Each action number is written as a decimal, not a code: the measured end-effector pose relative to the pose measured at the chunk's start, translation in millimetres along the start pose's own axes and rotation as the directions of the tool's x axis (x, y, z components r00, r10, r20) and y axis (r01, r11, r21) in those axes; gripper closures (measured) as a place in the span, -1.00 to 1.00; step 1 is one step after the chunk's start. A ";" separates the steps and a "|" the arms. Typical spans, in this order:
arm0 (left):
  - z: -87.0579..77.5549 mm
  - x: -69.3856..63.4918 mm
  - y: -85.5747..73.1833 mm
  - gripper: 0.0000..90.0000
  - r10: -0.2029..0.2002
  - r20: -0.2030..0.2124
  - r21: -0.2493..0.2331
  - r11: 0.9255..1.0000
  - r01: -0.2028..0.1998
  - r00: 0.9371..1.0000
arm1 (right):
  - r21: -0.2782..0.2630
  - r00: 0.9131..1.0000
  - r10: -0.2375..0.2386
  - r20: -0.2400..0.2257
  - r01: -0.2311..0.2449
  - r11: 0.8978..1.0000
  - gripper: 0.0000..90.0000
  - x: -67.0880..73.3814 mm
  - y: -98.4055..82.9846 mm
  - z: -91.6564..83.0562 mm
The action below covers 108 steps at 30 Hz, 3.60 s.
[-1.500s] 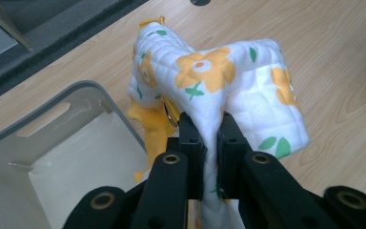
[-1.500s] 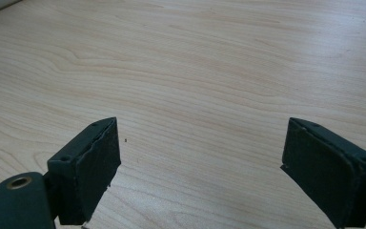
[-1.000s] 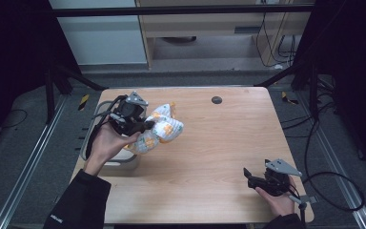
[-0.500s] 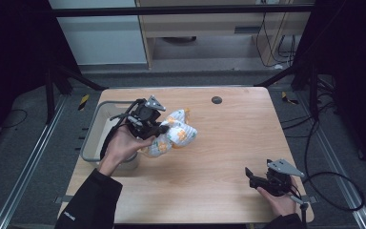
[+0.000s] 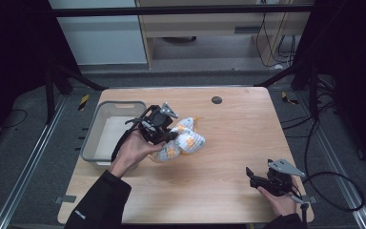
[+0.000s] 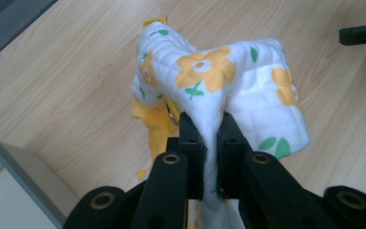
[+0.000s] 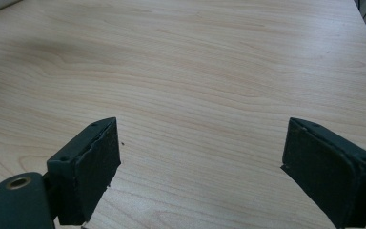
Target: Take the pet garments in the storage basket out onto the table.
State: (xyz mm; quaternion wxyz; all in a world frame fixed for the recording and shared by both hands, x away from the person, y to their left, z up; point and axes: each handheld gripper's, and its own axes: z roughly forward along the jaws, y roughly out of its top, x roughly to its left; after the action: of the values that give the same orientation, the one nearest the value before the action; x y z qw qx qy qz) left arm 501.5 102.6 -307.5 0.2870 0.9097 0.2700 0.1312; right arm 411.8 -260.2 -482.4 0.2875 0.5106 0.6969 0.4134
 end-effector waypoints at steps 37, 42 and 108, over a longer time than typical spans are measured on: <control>70.1 -23.1 4.7 0.85 0.041 0.060 0.068 0.997 -0.045 0.997 | 0.006 1.000 -0.008 0.005 0.008 1.000 -0.73 -0.7 -0.3 1.1; 78.4 -24.2 1.6 0.85 0.040 0.075 0.075 0.996 -0.046 0.996 | 0.007 1.000 -0.004 0.003 0.004 1.000 -0.73 -1.1 -0.4 0.8; 61.2 -38.9 -87.1 -0.34 -0.023 0.051 -0.148 0.989 0.030 0.998 | 0.017 1.000 -0.004 0.007 0.004 1.000 -0.75 -3.1 -3.1 2.1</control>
State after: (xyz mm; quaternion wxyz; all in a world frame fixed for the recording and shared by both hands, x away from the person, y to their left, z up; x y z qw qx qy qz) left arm 457.5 113.1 -411.4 0.3623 0.8850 0.2646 0.1248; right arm 413.0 -262.9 -486.2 0.2863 0.5129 0.7006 0.4051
